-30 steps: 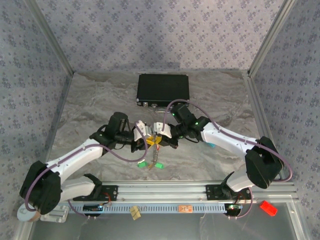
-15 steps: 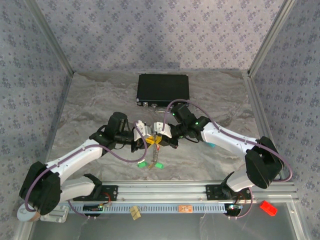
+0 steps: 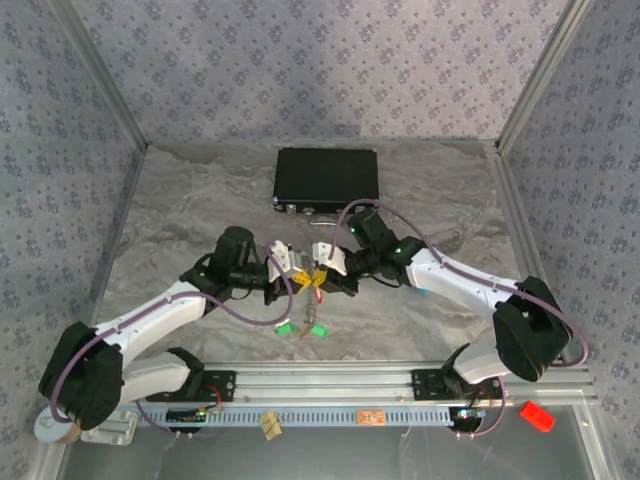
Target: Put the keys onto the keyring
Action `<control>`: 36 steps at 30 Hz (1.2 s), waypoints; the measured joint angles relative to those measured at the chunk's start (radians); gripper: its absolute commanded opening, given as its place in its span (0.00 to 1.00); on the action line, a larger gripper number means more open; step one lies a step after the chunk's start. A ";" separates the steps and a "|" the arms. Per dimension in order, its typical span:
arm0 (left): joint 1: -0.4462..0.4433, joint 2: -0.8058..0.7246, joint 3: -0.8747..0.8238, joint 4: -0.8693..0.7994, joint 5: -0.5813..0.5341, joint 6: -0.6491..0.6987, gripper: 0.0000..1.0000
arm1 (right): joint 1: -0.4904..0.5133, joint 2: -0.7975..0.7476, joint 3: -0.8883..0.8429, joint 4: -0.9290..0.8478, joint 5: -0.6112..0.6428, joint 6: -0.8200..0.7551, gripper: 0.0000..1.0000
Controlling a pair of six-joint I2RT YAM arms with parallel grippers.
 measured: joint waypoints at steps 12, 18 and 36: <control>0.000 -0.022 -0.027 0.044 -0.034 -0.024 0.00 | -0.027 -0.062 -0.096 0.070 -0.002 0.063 0.29; 0.000 -0.022 -0.027 0.045 -0.034 -0.025 0.00 | -0.027 -0.061 -0.096 0.097 0.020 0.078 0.32; 0.000 -0.023 -0.027 0.045 -0.034 -0.024 0.00 | -0.012 -0.015 -0.058 0.107 0.023 0.082 0.05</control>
